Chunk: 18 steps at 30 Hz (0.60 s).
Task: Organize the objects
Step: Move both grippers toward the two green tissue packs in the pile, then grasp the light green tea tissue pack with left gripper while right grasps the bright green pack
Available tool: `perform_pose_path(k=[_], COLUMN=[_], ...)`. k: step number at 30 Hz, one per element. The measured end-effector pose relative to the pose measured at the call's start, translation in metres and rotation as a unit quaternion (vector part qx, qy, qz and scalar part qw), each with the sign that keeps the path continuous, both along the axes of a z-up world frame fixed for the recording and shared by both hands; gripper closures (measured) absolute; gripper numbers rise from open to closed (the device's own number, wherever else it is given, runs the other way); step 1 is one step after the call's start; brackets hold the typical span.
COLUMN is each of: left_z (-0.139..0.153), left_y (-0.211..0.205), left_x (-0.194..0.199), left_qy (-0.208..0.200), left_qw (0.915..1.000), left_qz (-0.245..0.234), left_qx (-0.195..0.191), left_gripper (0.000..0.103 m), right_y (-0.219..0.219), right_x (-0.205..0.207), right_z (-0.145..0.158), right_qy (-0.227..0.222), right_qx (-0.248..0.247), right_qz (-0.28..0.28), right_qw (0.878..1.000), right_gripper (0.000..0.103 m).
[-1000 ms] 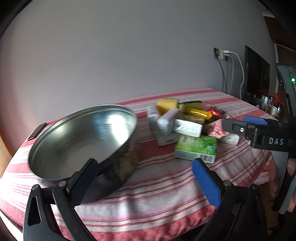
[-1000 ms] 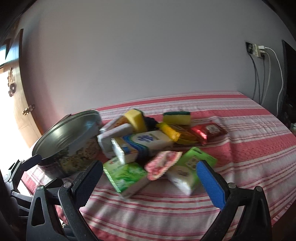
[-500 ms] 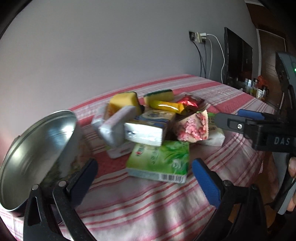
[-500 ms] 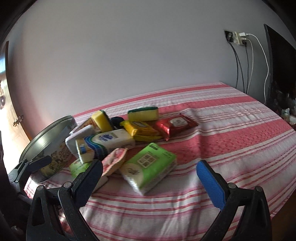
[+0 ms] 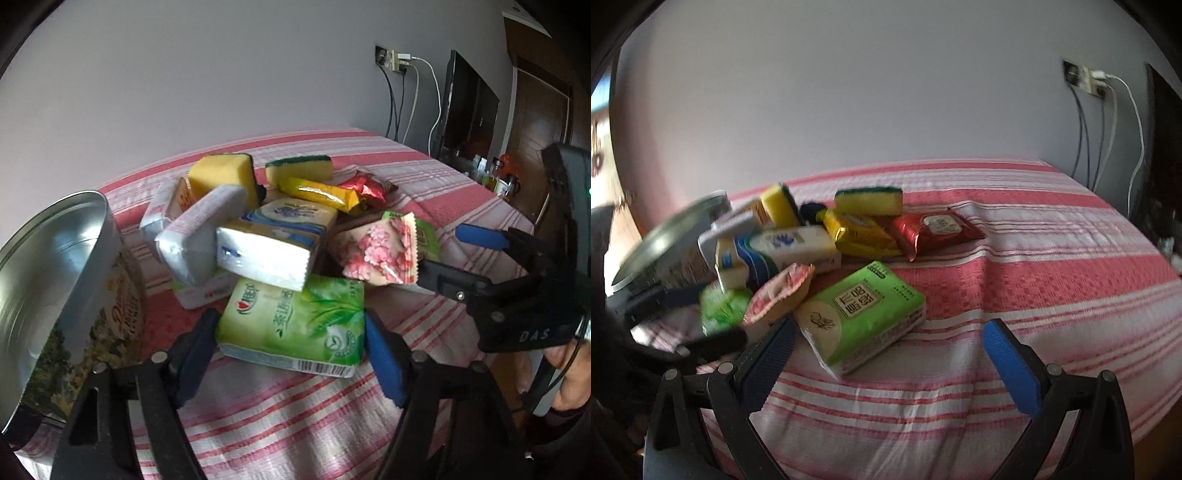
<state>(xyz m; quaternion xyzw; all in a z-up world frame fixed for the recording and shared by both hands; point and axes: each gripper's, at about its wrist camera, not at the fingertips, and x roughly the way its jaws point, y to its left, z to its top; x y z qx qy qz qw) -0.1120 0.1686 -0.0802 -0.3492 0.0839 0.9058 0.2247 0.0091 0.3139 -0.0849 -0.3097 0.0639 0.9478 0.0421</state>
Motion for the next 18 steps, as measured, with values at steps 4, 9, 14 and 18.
perform_pose_path(k=[4,9,14,18], left_z=[-0.001,0.003,0.002,0.0], left_y=[-0.002,-0.017,-0.028,-0.039], left_x=[0.005,0.013,0.02,0.024], left_qy=[0.015,0.033,0.048,0.053], left_qw=[0.9999,0.9994,0.9986,0.9981], left_qz=[0.002,0.014,0.022,0.03], left_qx=[0.0,0.003,0.002,0.003], left_gripper=[0.027,0.027,0.027,0.027], right_y=[-0.004,-0.007,-0.013,-0.012], right_x=[-0.011,-0.025,-0.031,-0.033], right_z=[0.004,0.004,0.001,-0.002], right_qy=[-0.015,-0.043,-0.067,-0.071], right_qx=[0.028,0.041,0.06,0.059], right_qz=[0.024,0.051,0.064,0.073], right_qw=[0.999,0.997,0.994,0.993], right_gripper=[0.001,0.001,0.001,0.004])
